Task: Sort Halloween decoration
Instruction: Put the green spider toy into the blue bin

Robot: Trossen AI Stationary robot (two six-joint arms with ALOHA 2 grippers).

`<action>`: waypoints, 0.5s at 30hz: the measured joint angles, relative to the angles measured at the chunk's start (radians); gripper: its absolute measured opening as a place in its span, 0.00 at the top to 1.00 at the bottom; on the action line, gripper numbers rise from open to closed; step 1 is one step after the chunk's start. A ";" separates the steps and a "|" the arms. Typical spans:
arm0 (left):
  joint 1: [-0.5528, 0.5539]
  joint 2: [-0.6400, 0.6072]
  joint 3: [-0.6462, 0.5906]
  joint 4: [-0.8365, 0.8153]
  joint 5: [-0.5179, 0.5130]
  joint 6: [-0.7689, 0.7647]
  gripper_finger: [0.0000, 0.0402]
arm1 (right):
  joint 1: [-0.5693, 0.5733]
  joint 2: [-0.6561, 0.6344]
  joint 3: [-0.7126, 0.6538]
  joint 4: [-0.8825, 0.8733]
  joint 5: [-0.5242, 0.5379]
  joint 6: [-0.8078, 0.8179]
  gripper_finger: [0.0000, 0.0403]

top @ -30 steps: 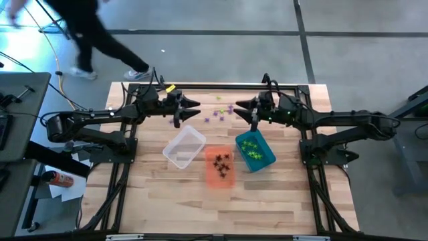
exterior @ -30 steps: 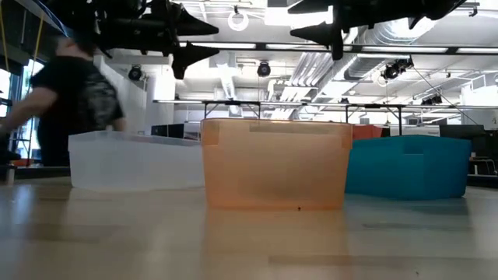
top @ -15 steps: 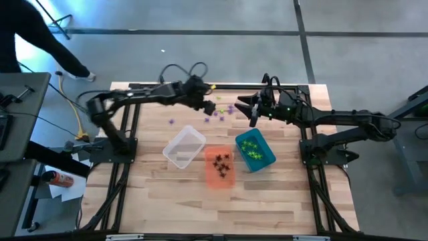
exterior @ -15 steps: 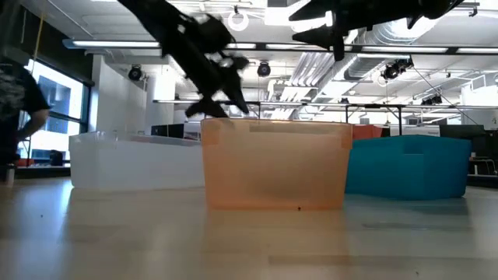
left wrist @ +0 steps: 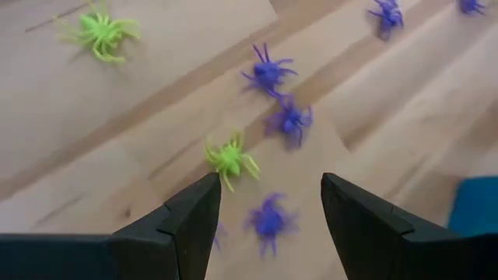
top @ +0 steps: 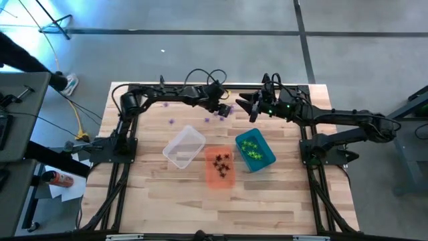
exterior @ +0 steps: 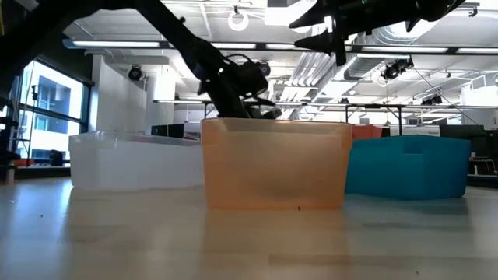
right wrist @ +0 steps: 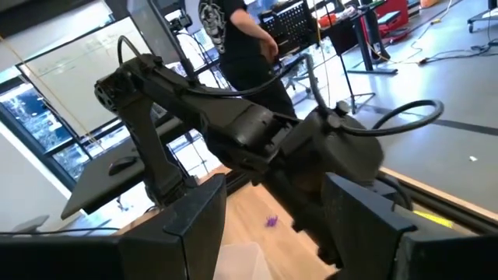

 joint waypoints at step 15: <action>-0.047 -0.007 0.026 -0.063 -0.207 0.162 0.59 | 0.000 0.000 0.000 -0.028 0.000 0.015 0.48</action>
